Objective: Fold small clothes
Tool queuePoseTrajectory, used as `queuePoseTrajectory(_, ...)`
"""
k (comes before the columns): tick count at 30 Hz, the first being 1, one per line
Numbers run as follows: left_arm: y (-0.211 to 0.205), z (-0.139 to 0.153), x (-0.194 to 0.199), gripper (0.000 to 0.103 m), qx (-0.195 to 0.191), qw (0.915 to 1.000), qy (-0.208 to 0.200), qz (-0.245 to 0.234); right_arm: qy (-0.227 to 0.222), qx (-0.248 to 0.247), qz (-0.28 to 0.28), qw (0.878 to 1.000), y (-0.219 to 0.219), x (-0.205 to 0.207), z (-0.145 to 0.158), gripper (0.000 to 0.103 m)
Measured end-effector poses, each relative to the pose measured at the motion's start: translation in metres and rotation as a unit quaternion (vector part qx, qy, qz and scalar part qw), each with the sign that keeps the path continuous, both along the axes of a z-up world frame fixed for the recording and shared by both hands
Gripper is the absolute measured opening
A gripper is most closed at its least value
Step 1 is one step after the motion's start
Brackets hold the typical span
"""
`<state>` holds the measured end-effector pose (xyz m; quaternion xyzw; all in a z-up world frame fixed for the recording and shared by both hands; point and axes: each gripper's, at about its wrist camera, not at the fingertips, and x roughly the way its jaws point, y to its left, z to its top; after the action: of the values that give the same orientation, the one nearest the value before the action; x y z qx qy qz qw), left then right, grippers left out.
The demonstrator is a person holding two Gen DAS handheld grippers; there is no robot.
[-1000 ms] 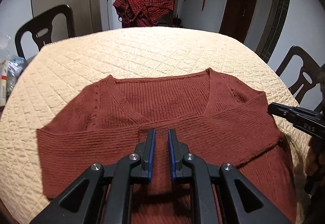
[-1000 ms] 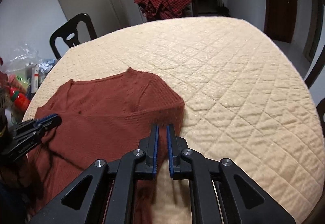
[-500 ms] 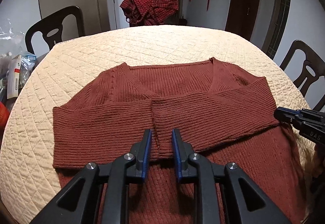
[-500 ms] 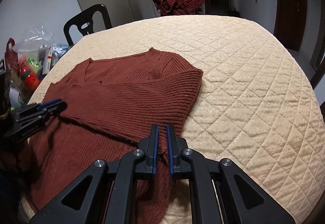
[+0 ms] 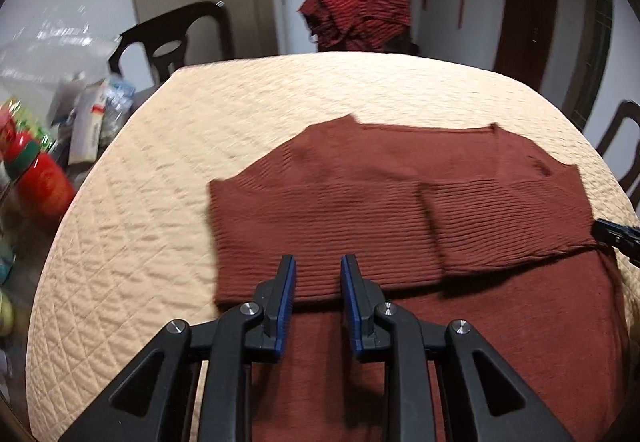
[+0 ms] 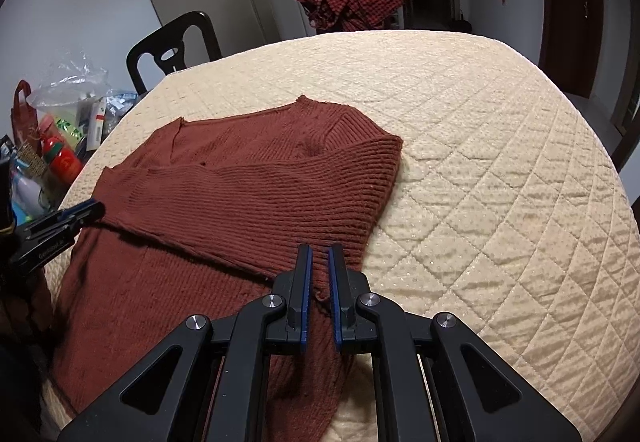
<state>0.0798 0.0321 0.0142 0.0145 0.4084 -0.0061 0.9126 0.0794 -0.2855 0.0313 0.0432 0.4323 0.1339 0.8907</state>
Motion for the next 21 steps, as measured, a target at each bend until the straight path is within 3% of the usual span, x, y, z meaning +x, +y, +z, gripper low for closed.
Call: queuePoseTrajectory(21,0.0064,0.0004,-0.0048,0.029,-0.004,1.0,0.001,0.003,0.003,0.0,-0.004,1.0,-0.0017,-0.0012,0.0004,0.008)
